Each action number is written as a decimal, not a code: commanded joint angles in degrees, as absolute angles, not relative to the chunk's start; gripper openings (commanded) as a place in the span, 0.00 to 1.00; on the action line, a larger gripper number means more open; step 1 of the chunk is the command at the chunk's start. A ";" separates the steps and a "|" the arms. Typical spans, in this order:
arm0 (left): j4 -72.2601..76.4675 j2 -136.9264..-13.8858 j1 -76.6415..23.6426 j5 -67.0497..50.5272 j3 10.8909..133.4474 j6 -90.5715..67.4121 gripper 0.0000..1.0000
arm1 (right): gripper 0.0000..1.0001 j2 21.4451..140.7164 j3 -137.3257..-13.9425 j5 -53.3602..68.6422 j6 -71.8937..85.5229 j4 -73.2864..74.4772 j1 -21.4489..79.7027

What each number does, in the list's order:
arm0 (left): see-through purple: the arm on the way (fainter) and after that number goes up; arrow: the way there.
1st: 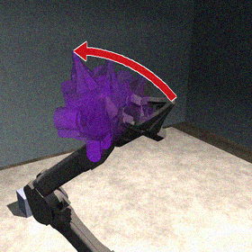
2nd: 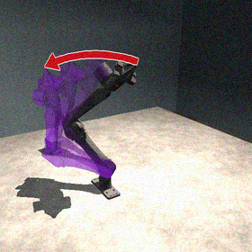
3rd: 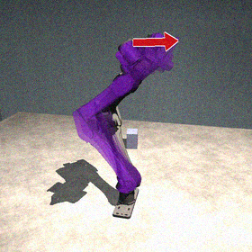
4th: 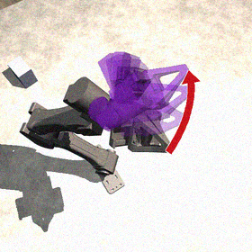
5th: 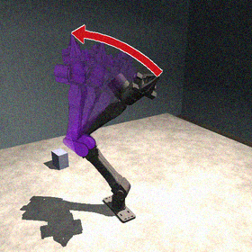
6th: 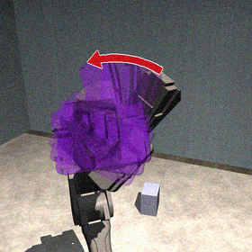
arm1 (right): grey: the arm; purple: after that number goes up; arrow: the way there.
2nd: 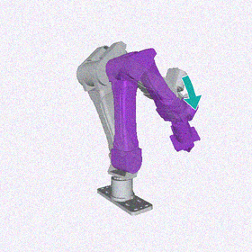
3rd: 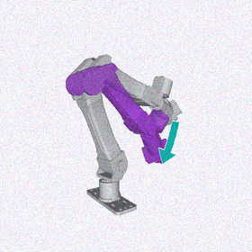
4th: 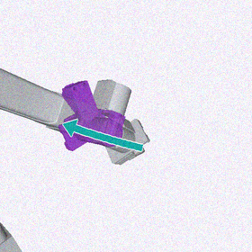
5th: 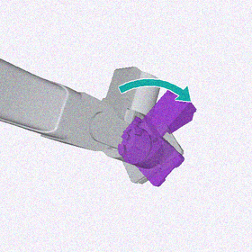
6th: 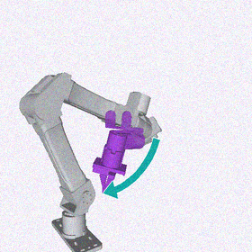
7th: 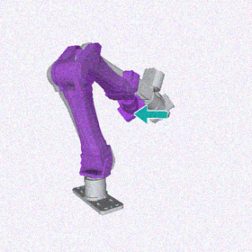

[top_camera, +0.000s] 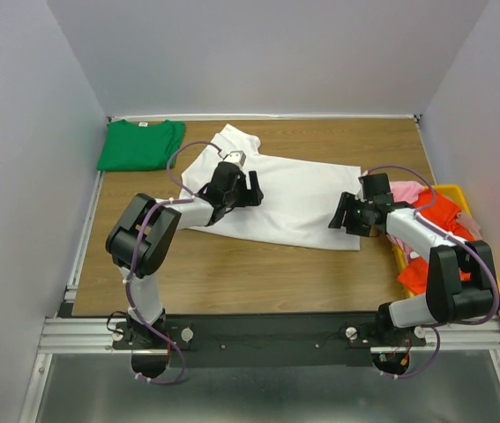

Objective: Fold and stack the t-shirts
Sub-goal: Fold the tshirt

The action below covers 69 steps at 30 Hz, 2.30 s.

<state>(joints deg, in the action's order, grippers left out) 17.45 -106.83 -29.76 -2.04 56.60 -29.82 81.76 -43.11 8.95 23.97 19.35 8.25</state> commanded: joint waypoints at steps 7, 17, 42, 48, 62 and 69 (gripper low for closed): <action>18.46 -100.63 -28.83 -0.88 53.71 -26.81 0.84 | 0.67 84.72 -48.07 13.27 23.29 18.72 9.93; 20.48 -102.75 -28.65 -0.80 46.95 -29.70 0.84 | 0.65 91.23 -48.43 13.36 24.25 17.05 11.34; 11.35 -78.60 -38.05 10.10 25.14 -47.11 0.84 | 0.65 69.79 -38.14 10.46 32.26 29.88 11.51; 7.82 -73.04 -37.97 14.06 28.56 -44.48 0.86 | 0.66 74.07 -45.78 9.85 27.87 29.71 11.51; 15.20 -87.71 -35.95 12.84 36.48 -37.71 0.89 | 0.66 91.92 -50.98 11.60 25.22 19.69 11.51; 17.31 -89.74 -35.95 11.25 33.14 -39.46 0.89 | 0.66 90.27 -46.06 7.12 27.42 20.04 11.43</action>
<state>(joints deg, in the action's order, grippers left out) 16.05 -89.19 -36.07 12.14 35.92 -38.85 91.64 -49.63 10.79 26.39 19.97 11.29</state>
